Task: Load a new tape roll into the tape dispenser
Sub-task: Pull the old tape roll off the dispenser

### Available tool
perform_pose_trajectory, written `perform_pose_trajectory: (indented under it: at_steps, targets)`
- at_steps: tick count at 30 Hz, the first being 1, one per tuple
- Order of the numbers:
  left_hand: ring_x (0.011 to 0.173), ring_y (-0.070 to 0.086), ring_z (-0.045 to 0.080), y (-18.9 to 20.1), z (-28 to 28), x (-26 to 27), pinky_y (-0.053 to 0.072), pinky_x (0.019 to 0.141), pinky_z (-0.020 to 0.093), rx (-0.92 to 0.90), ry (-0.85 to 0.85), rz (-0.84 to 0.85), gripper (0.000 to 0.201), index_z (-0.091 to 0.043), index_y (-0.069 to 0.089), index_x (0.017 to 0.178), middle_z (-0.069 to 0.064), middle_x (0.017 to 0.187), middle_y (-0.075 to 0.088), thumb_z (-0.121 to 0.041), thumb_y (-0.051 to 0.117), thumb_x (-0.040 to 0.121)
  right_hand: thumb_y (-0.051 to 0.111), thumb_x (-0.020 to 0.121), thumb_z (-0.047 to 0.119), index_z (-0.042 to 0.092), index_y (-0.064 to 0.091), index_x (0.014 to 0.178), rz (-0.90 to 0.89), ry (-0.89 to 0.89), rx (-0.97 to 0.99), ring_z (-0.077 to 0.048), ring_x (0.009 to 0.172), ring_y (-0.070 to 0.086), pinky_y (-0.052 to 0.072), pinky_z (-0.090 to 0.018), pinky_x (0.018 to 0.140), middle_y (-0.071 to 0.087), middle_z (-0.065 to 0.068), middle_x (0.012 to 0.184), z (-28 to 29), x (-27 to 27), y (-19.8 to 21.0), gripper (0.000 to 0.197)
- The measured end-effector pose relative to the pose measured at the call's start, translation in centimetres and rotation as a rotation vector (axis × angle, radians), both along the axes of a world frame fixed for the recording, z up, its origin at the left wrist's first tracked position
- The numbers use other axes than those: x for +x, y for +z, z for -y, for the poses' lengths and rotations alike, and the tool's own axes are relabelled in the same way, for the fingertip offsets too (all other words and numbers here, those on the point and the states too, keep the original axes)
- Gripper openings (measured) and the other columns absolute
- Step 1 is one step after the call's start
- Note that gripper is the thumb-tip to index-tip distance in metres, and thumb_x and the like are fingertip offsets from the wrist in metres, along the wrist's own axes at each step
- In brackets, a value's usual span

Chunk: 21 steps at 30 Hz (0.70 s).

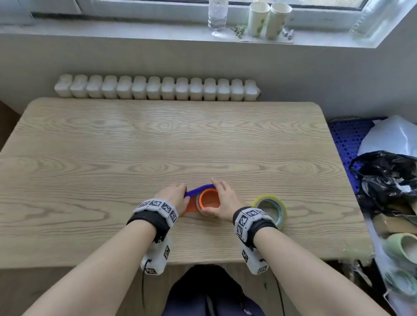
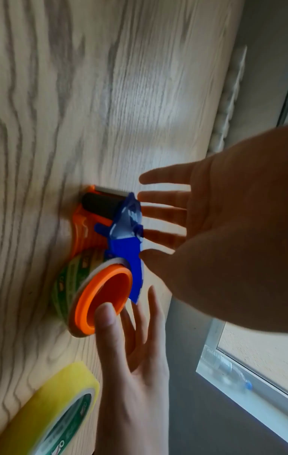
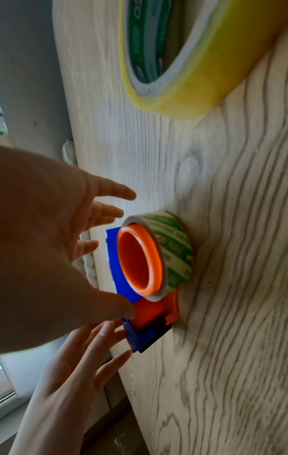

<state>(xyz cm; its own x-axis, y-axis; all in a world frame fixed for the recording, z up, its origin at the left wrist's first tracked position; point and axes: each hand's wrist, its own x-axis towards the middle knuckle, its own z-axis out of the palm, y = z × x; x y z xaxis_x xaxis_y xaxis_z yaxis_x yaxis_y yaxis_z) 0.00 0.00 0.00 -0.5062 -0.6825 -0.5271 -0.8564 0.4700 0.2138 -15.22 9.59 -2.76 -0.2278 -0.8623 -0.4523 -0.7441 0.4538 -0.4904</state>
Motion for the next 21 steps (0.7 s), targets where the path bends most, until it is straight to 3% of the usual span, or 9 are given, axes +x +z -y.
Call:
perform_pose_trajectory:
  at_steps: [3, 6, 13, 17, 21]
  targets:
    - [0.109, 0.057, 0.029, -1.1, 0.2, 0.4, 0.048, 0.090, 0.040, 0.037, 0.011, 0.011, 0.038, -0.015, 0.052, 0.119, 0.011, 0.119, 0.059, -0.038, 0.043, 0.091, 0.077, 0.059, 0.054, 0.035, 0.003, 0.146, 0.010, 0.007, 0.067, -0.029, 0.140, 0.027, 0.033, -0.045, 0.111, 0.013, -0.008, 0.157, 0.0, 0.3, -0.7, 0.116]
    - [0.109, 0.057, 0.030, -2.0, 0.3, 0.6, 0.048, 0.089, 0.040, 0.067, 0.023, 0.032, 0.036, -0.015, 0.052, 0.118, 0.011, 0.118, 0.060, -0.038, 0.043, 0.092, 0.082, 0.057, 0.044, 0.035, 0.001, 0.145, -0.021, 0.041, 0.085, -0.030, 0.139, 0.029, 0.039, -0.048, 0.106, 0.015, -0.009, 0.154, 0.0, 0.5, -1.8, 0.120]
    - [0.108, 0.058, 0.028, -2.9, 0.7, 0.7, 0.047, 0.088, 0.036, 0.123, 0.104, 0.027, 0.042, -0.012, 0.052, 0.118, 0.009, 0.118, 0.062, -0.043, 0.041, 0.092, 0.078, 0.062, 0.024, 0.027, 0.014, 0.144, 0.004, 0.026, 0.060, -0.027, 0.131, 0.036, 0.042, -0.041, 0.103, 0.032, -0.008, 0.143, 0.5, 0.2, -1.4, 0.104]
    - [0.096, 0.060, 0.025, -3.0, 0.6, 0.9, 0.040, 0.073, 0.029, 0.178, 0.206, 0.000, 0.042, -0.012, 0.056, 0.111, 0.004, 0.101, 0.066, -0.046, 0.045, 0.090, 0.074, 0.062, 0.021, 0.027, 0.018, 0.142, 0.002, 0.024, 0.023, -0.024, 0.128, 0.038, 0.044, -0.037, 0.099, 0.035, -0.005, 0.140, 0.4, -0.2, -1.0, 0.099]
    - [0.091, 0.060, 0.027, -2.8, 0.6, 0.8, 0.041, 0.073, 0.031, 0.241, 0.366, -0.069, 0.050, -0.006, 0.048, 0.106, 0.006, 0.092, 0.063, -0.053, 0.049, 0.087, 0.073, 0.062, 0.016, 0.024, 0.021, 0.141, -0.007, 0.061, -0.049, -0.025, 0.128, 0.038, 0.045, -0.036, 0.097, 0.036, -0.006, 0.141, 0.9, -0.5, -0.3, 0.095]
